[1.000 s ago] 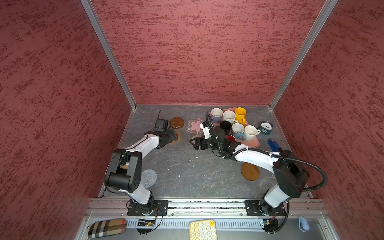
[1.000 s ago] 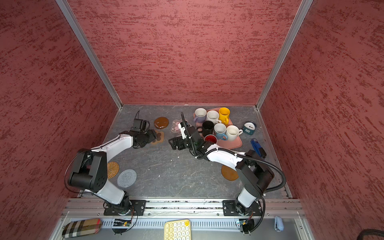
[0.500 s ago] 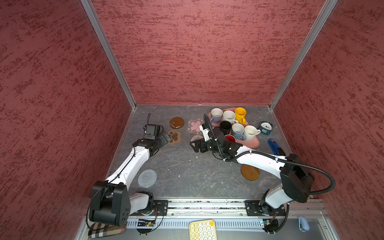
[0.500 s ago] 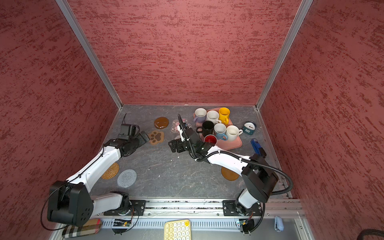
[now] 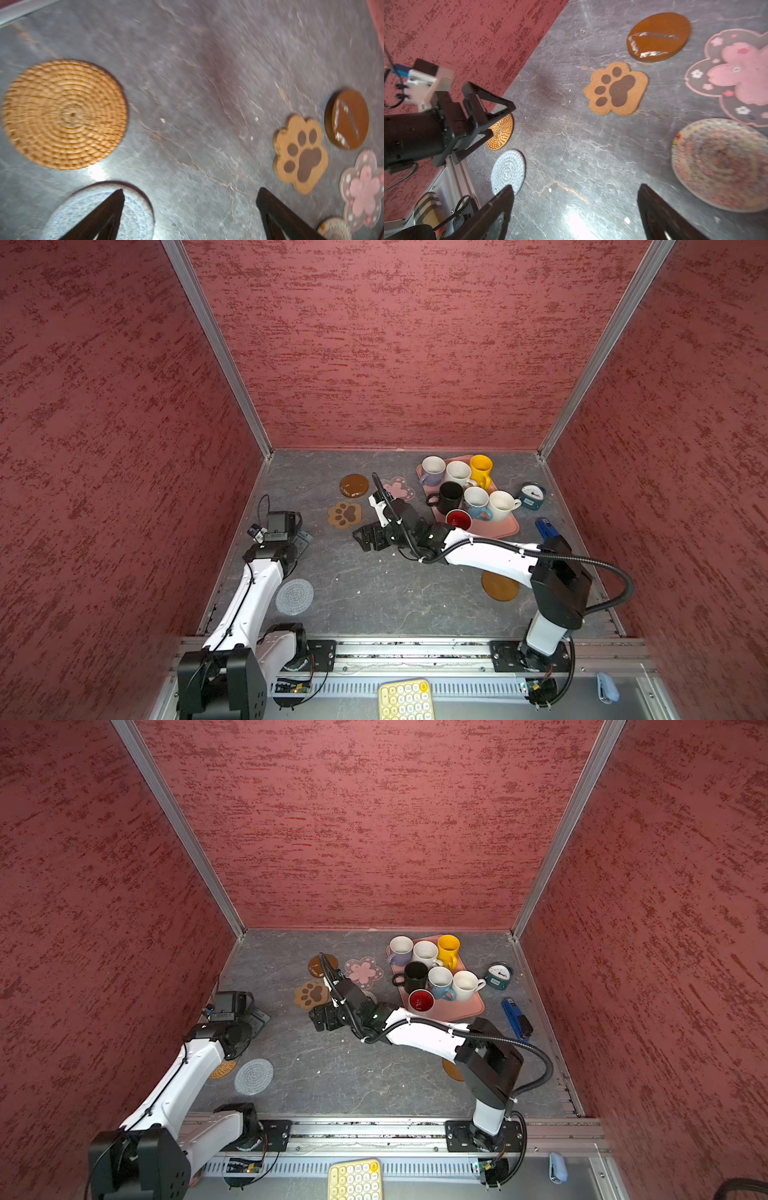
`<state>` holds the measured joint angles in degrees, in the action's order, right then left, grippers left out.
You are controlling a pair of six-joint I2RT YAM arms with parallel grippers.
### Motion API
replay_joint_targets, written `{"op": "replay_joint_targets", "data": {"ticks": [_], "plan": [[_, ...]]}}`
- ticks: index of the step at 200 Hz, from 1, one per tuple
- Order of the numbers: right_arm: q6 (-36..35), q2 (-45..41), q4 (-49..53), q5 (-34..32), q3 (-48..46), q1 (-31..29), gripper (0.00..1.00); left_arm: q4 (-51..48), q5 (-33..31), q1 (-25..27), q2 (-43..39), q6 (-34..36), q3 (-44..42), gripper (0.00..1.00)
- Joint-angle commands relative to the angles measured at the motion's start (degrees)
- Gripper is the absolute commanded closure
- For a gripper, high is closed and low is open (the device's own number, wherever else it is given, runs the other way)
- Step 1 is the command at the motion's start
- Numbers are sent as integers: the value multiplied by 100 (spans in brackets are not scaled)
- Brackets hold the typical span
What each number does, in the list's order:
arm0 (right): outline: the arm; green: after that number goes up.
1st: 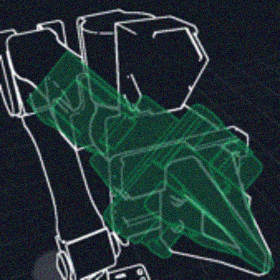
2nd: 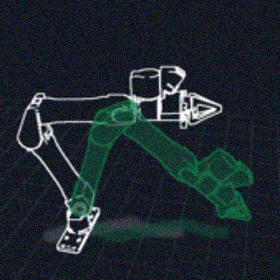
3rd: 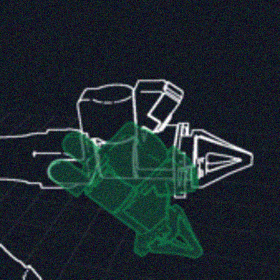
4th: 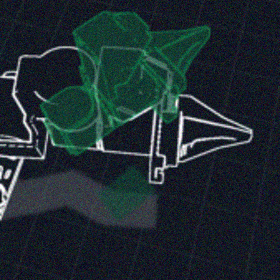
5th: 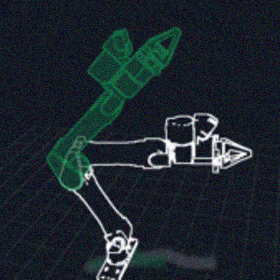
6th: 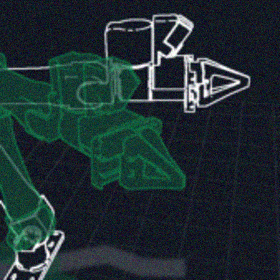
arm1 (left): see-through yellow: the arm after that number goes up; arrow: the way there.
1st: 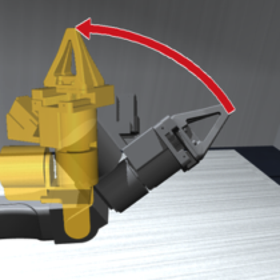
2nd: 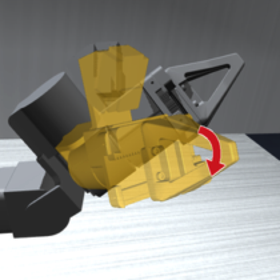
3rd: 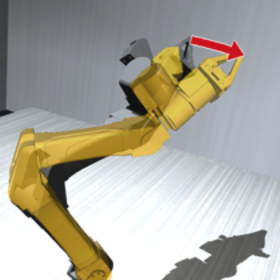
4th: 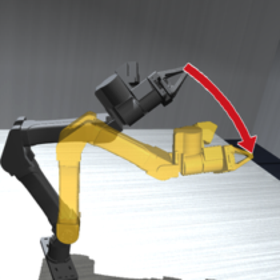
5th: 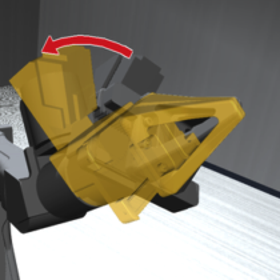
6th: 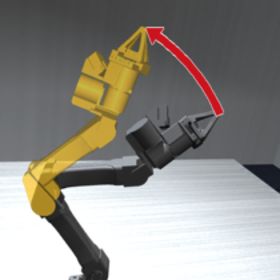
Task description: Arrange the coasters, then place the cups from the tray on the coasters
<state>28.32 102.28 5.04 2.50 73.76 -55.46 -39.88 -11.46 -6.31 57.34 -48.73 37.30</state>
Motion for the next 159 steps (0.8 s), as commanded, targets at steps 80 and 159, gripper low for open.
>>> {"op": "replay_joint_targets", "data": {"ticks": [80, 159], "plan": [[60, 670, 510, 84, 938, -153, 7, 466, 178, -1773, -2, 6, -775, 0], [-39, 917, 645, 88, 1108, -158, 7, 1510, 839, -2191, 741, 286, -917, 12]]}}
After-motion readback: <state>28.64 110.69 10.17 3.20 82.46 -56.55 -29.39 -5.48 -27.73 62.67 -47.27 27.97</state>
